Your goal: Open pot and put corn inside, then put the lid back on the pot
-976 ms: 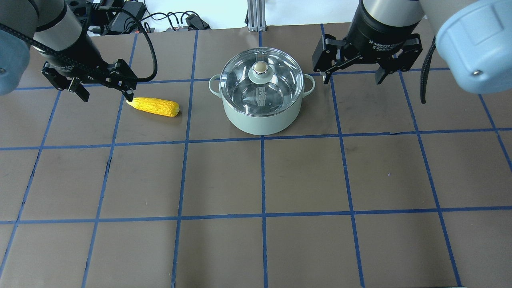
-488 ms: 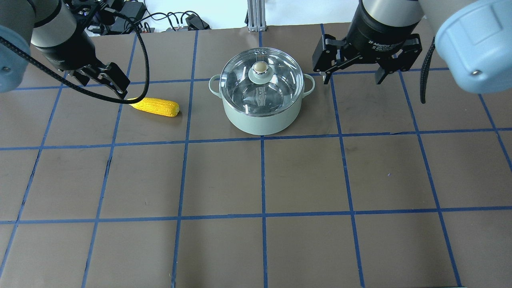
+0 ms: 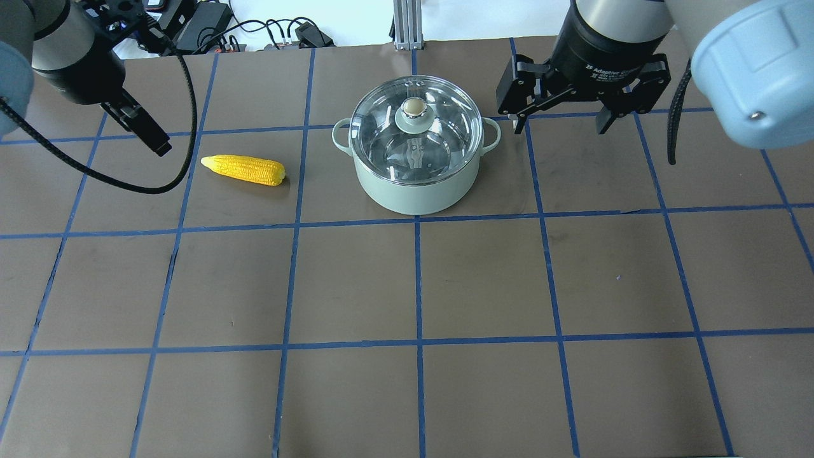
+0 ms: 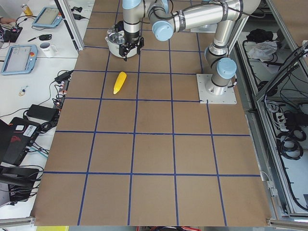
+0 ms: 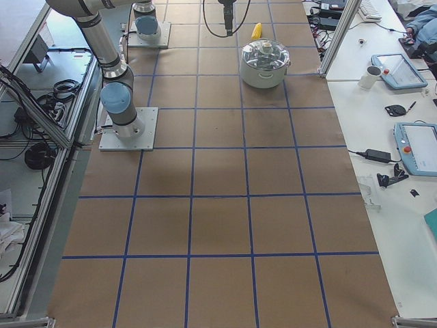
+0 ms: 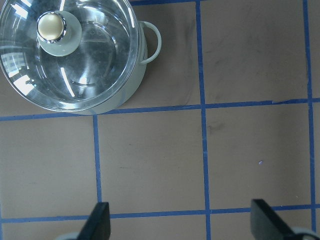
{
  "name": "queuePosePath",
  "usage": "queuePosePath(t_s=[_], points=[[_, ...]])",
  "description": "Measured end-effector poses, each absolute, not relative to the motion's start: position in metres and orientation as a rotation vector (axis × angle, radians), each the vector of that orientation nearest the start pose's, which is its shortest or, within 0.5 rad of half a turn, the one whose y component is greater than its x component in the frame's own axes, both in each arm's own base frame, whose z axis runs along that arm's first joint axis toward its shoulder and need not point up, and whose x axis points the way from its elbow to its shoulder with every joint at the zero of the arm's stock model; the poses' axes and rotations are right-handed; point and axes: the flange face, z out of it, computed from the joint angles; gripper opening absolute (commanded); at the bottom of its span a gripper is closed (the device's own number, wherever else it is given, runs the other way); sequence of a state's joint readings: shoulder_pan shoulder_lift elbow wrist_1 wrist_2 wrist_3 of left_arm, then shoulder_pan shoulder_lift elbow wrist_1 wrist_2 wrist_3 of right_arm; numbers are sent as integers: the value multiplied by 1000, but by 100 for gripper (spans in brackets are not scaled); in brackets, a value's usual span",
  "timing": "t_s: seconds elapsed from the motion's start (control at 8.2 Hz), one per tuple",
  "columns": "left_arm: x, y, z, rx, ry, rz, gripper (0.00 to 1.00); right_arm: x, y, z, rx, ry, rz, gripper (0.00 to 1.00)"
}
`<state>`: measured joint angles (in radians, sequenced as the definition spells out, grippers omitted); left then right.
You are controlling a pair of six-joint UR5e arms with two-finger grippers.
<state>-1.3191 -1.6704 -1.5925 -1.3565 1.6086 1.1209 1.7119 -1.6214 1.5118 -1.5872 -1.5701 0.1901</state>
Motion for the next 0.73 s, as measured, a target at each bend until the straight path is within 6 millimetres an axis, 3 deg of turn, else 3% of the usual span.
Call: queuePosePath(t_s=[0.37,0.73], points=[[38,-598,401,1699,2505,-118,100,199,-456,543,76,3119,-194,100],[44,-633,340,1967,2330,-162,100,198,-456,543,77,3118,-193,100]])
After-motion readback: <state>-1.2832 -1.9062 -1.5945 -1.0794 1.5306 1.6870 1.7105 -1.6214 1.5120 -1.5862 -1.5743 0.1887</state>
